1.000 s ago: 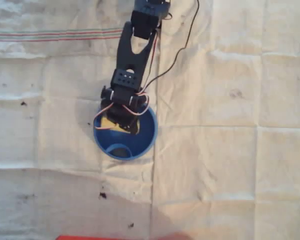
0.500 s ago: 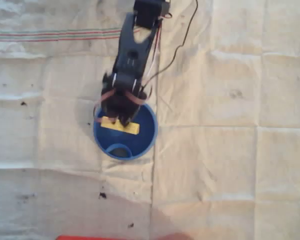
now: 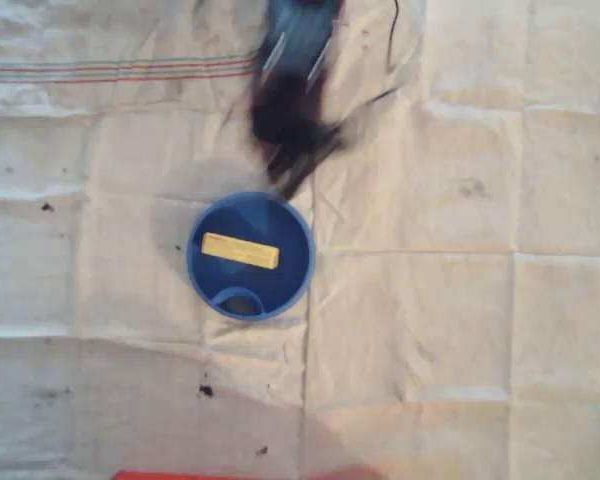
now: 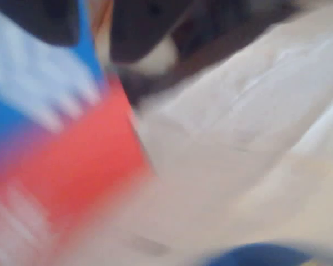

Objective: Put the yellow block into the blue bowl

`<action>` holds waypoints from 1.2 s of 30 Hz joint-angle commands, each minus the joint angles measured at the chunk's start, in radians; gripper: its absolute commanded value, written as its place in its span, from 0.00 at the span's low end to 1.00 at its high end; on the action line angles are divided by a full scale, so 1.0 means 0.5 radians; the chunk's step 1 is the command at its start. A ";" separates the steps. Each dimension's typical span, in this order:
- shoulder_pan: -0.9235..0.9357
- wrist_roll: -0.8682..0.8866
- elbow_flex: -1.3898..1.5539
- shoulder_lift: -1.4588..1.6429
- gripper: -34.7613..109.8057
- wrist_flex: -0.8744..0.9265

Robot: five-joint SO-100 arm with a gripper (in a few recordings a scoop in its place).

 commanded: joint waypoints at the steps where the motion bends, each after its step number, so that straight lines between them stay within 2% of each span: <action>1: -0.126 0.528 -0.107 0.301 0.24 0.003; 5: -0.224 0.795 -0.098 0.411 0.24 0.009; 9: -0.298 0.887 0.074 0.568 0.24 0.009; 18: -0.506 0.893 1.212 1.448 0.24 -0.043; 28: -0.525 0.899 2.549 2.310 0.24 -0.598; 36: -0.531 0.899 3.307 2.764 0.24 -1.019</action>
